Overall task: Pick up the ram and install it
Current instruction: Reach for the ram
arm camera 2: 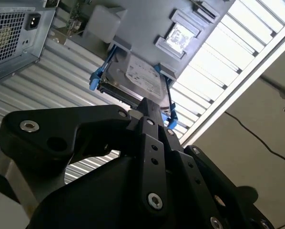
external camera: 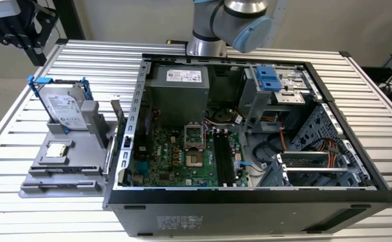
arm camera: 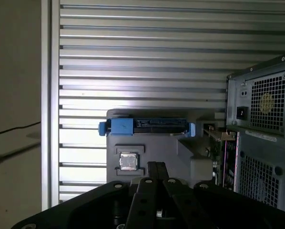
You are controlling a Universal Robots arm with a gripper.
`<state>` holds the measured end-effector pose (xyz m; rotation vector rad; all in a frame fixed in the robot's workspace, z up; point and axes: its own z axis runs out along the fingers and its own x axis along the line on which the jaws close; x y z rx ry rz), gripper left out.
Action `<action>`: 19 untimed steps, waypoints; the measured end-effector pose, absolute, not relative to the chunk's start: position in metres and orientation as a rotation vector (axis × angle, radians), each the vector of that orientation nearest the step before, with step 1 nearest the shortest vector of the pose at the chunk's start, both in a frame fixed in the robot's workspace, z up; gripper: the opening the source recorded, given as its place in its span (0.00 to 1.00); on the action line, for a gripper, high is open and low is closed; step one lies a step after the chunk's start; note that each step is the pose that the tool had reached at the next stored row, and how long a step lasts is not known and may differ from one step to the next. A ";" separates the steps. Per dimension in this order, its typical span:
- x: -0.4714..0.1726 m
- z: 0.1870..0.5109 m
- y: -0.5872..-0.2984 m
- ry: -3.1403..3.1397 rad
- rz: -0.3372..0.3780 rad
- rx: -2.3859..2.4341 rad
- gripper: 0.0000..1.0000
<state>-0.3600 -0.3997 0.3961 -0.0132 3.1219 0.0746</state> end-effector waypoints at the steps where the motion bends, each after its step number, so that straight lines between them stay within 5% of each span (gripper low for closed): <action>1: -0.360 0.396 -0.400 3.122 0.074 -0.013 0.00; 19: -0.360 0.396 -0.445 3.123 0.075 -0.005 0.00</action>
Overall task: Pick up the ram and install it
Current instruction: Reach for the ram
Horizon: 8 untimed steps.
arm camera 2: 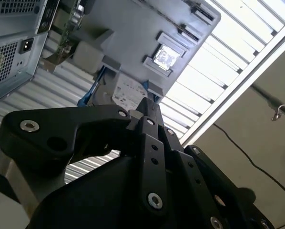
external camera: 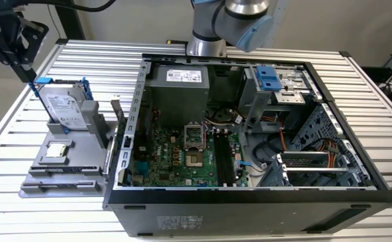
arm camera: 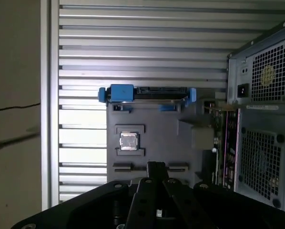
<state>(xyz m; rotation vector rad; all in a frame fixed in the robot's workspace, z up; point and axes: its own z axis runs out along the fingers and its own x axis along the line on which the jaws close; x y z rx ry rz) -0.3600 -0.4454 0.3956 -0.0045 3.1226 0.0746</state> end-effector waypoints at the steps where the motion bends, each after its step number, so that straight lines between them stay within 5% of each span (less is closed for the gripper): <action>1: -0.360 0.396 -0.449 3.123 0.075 -0.004 0.00; 8: -0.360 0.395 -0.470 3.123 0.075 0.003 0.00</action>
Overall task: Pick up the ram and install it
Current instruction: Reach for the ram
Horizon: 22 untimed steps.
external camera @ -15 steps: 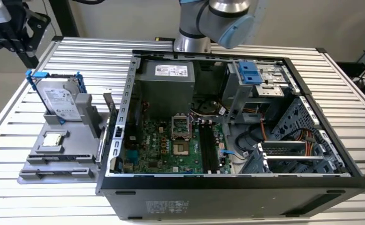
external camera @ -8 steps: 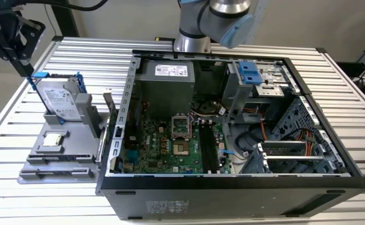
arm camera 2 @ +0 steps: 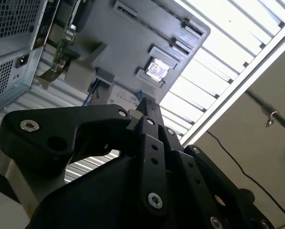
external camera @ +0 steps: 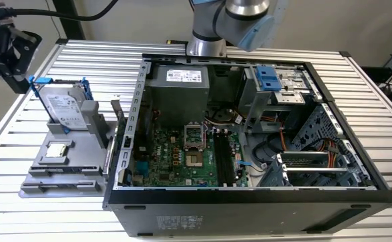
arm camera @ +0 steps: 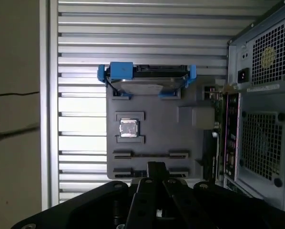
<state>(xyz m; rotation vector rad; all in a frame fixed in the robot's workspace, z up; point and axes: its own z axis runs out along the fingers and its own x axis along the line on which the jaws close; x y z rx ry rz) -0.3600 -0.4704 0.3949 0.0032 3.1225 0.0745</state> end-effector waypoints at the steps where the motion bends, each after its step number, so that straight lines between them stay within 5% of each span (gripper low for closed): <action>1: -0.360 0.395 -0.473 3.123 0.074 0.004 0.00; 22: -0.361 0.393 -0.514 3.122 0.074 0.020 0.00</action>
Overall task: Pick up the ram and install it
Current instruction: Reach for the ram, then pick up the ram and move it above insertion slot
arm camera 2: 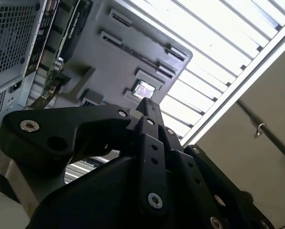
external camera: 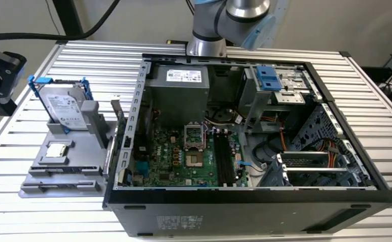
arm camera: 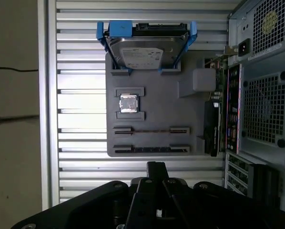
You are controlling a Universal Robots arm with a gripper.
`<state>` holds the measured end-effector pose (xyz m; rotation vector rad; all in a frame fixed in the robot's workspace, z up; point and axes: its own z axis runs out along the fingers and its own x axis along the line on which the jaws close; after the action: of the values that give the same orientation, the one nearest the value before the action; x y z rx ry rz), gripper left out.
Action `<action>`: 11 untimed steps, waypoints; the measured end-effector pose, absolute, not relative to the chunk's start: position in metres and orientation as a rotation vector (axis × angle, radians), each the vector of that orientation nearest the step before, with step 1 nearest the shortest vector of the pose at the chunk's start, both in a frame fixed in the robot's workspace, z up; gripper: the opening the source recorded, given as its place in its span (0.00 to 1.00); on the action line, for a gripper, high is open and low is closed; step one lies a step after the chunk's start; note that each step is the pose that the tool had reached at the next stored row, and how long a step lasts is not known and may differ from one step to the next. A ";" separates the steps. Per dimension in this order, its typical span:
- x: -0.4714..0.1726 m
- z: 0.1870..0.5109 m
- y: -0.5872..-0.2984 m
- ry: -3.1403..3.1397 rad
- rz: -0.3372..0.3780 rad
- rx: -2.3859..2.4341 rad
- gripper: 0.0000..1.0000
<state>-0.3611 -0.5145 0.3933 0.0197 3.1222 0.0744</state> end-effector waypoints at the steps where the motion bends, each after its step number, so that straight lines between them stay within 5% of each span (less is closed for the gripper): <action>1: -0.361 0.393 -0.514 3.122 0.074 0.020 0.00; 11: -0.361 0.393 -0.515 3.122 0.074 0.005 0.00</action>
<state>-0.3612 -0.5148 0.3933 0.0055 3.1224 0.0745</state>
